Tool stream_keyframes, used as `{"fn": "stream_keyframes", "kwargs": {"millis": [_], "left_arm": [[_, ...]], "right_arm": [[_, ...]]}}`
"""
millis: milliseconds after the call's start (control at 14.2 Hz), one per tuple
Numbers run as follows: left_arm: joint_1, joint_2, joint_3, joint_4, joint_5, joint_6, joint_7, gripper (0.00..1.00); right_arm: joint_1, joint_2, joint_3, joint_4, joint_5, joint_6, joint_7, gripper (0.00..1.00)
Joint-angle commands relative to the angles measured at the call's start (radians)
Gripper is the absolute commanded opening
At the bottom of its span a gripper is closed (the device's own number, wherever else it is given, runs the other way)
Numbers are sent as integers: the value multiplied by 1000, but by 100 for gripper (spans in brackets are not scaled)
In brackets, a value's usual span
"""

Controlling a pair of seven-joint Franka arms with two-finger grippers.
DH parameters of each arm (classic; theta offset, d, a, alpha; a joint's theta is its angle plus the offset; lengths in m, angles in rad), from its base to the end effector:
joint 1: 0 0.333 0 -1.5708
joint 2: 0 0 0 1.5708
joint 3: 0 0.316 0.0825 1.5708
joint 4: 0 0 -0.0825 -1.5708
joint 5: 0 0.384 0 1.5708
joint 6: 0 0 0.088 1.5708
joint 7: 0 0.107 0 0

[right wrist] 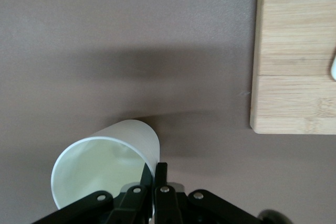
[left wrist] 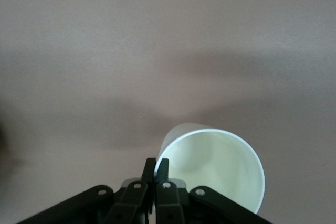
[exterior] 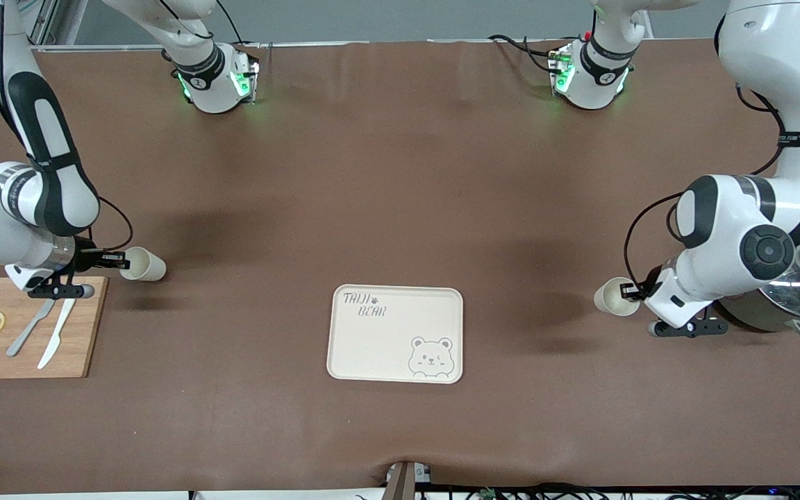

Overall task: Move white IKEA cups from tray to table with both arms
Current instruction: 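Set the cup beside the cutting board with the right gripper and open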

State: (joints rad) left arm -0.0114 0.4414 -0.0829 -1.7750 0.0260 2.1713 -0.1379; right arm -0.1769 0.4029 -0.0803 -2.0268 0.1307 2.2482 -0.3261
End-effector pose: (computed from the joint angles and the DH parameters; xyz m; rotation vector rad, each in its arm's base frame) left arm 0.6467 -0.0559 0.3083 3.1310 0.0557 -0.0702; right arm 0.5626 -0.1435 0.2341 -3.0217 0.0282 0.2323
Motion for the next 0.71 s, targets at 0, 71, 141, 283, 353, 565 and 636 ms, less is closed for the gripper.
{"fn": "stream_keyframes", "kwargs": {"millis": [0, 71, 141, 283, 353, 565, 636], "left_arm": [[8, -61, -8, -151, 8, 138, -6, 0], [8, -59, -8, -165, 9, 171, -6, 0], [20, -52, -8, -172, 9, 197, -5, 0], [28, -41, -8, -182, 11, 231, 0, 0], [30, -40, -8, -196, 11, 249, 9, 0], [53, -12, -8, -208, 11, 286, 12, 0], [53, 0, -8, -208, 11, 303, 12, 0]], "right_arm": [[-16, -32, 19, -52, -13, 28, -10, 1], [-18, -26, 19, -47, -13, 34, -7, 27], [-18, -19, 19, -47, -6, 33, 5, 51], [-13, -19, 19, -40, -5, 18, 5, 100], [-9, -21, 19, -27, -5, -1, 7, 100], [-10, -21, 20, 104, -8, -157, 5, 100], [-12, -19, 22, 175, -5, -197, 9, 100]]}}
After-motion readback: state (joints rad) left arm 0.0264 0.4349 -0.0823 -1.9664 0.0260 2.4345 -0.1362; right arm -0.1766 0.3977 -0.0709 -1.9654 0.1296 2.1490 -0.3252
